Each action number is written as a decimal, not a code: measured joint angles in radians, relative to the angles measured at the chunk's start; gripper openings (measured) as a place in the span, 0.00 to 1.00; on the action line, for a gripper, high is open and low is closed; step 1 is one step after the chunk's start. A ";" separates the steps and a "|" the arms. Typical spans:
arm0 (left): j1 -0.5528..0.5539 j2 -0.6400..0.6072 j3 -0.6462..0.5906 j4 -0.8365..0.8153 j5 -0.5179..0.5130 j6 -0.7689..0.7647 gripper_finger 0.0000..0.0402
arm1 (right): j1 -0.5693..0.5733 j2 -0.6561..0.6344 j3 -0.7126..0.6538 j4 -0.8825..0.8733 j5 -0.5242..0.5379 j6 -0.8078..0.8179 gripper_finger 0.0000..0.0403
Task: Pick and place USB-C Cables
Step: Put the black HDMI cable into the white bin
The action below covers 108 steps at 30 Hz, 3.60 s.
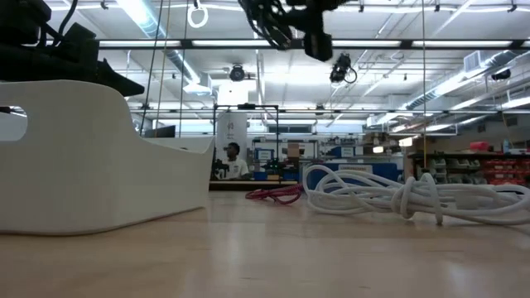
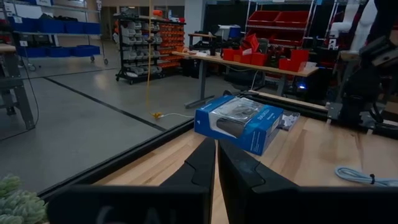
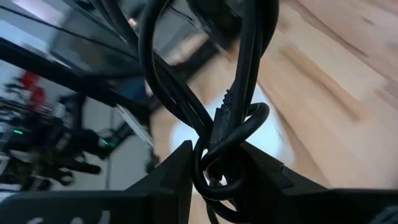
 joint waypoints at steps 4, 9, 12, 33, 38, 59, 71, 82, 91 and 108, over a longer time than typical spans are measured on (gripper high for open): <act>0.000 0.000 0.000 0.001 0.000 0.000 0.06 | 0.007 0.017 -0.002 0.103 0.004 0.001 0.28; 0.000 0.000 0.000 0.001 0.000 0.000 0.06 | 0.032 0.044 0.041 0.155 0.010 -0.029 0.28; 0.000 0.000 0.000 -0.001 0.001 0.000 0.06 | 0.048 0.079 0.121 0.125 0.012 -0.105 0.28; 0.000 0.026 0.000 0.018 0.000 0.000 0.06 | 0.057 0.438 0.682 -0.187 -0.150 -0.526 0.28; 0.000 0.026 0.000 0.017 0.000 0.000 0.06 | 0.065 0.467 0.698 -0.183 -0.153 -0.607 0.28; 0.000 0.026 0.000 0.019 0.000 0.000 0.06 | 0.125 0.466 0.645 -0.274 -0.063 -1.153 0.28; 0.000 0.026 0.000 0.019 0.000 0.000 0.06 | 0.174 0.465 0.456 -0.080 0.015 -1.210 0.28; 0.000 0.026 0.000 0.019 0.000 0.000 0.06 | 0.160 0.466 0.259 0.109 0.058 -1.209 0.29; 0.000 0.026 0.000 0.019 0.000 0.000 0.06 | 0.167 0.464 0.428 -0.126 0.040 -1.167 0.28; 0.000 0.026 -0.001 0.021 0.000 0.000 0.06 | 0.194 0.618 0.880 -0.168 0.006 -1.160 0.28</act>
